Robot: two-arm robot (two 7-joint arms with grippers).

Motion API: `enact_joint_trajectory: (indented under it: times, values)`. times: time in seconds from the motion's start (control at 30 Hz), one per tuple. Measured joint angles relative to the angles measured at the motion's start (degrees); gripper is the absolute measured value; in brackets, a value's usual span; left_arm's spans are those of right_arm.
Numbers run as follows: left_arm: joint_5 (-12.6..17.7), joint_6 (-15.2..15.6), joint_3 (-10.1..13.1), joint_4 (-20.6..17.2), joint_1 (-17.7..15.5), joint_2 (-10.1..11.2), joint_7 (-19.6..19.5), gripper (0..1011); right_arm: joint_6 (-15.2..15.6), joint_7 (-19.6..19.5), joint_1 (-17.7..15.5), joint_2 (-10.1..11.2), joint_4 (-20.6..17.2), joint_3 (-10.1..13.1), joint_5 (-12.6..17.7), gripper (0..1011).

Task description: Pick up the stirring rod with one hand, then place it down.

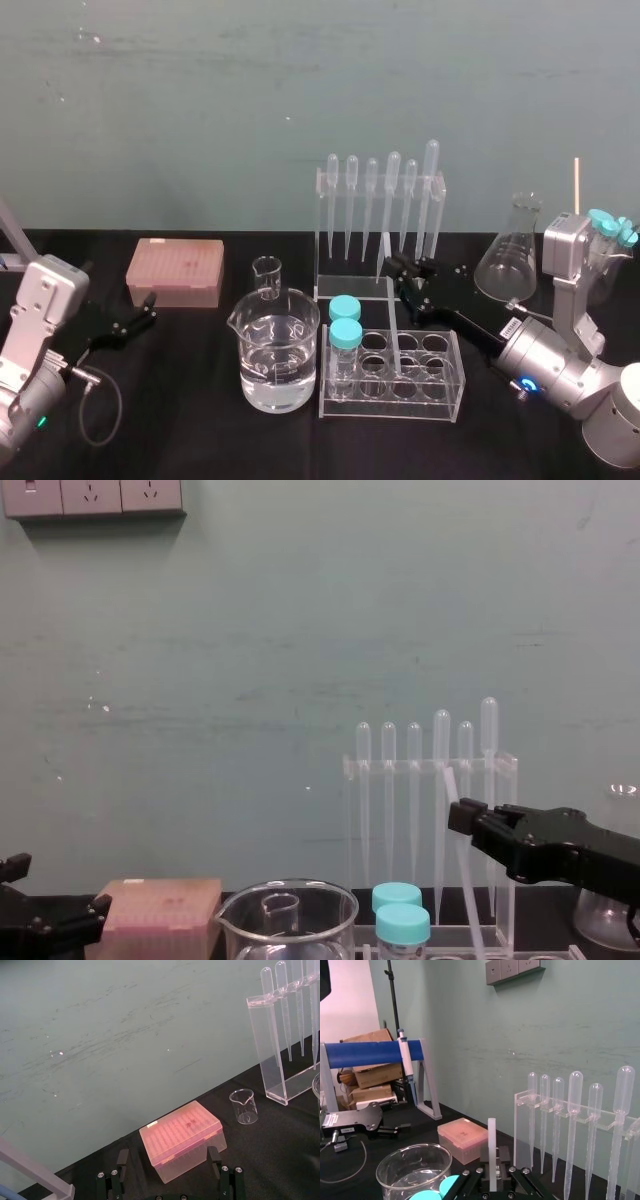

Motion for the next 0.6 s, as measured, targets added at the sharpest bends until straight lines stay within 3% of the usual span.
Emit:
enact_joint_trajectory:
  times: [0.47, 0.6]
  values:
    - [0.0, 0.0, 0.0, 0.0, 0.0, 0.0, 0.0, 1000, -0.08, 0.03, 0.0, 0.0, 0.01, 0.06, 0.11, 511]
    - [0.0, 0.0, 0.0, 0.0, 0.0, 0.0, 0.0, 1000, -0.09, 0.06, 0.0, 0.0, 0.01, 0.07, 0.13, 679]
